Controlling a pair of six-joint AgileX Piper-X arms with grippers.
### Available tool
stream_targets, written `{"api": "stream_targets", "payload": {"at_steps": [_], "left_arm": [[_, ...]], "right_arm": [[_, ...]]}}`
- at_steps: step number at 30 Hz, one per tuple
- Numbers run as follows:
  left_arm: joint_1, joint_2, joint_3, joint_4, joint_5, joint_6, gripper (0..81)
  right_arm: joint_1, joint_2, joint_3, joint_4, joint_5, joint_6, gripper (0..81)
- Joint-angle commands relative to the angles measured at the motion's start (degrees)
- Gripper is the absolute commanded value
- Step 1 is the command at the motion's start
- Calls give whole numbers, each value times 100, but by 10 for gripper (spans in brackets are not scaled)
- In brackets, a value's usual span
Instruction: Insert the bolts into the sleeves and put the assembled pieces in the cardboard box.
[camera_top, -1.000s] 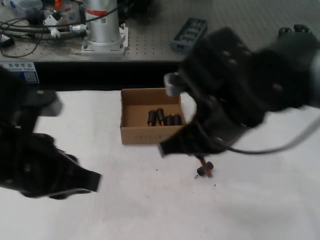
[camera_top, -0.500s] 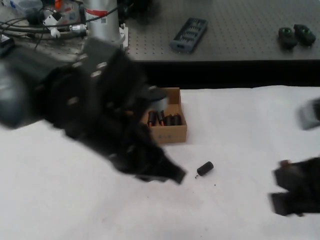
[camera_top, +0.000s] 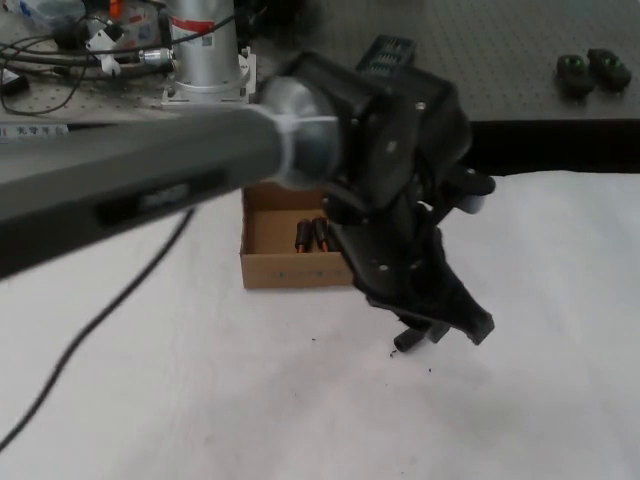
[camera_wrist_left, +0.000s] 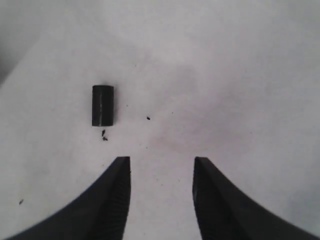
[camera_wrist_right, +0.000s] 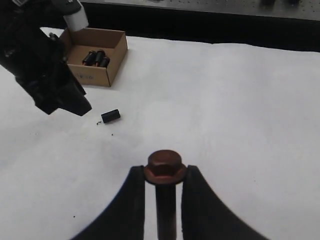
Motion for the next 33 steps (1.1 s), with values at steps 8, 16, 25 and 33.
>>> {"api": "stream_targets", "payload": {"at_steps": [8, 16, 25, 33], "left_arm": [[-38, 1433, -1457, 613, -770, 1118, 296], [-38, 2061, -1838, 495, -1121, 1397, 296], [-38, 2306, -1857, 396, -1127, 1412, 295], [-38, 2251, -1857, 410, -1301, 1402, 65]], "right_arm": [[0, -306, 0, 578, 11, 242, 38], [0, -306, 0, 669, 0, 242, 38], [0, -306, 0, 669, 0, 242, 38], [0, -306, 0, 669, -267, 231, 38]]}}
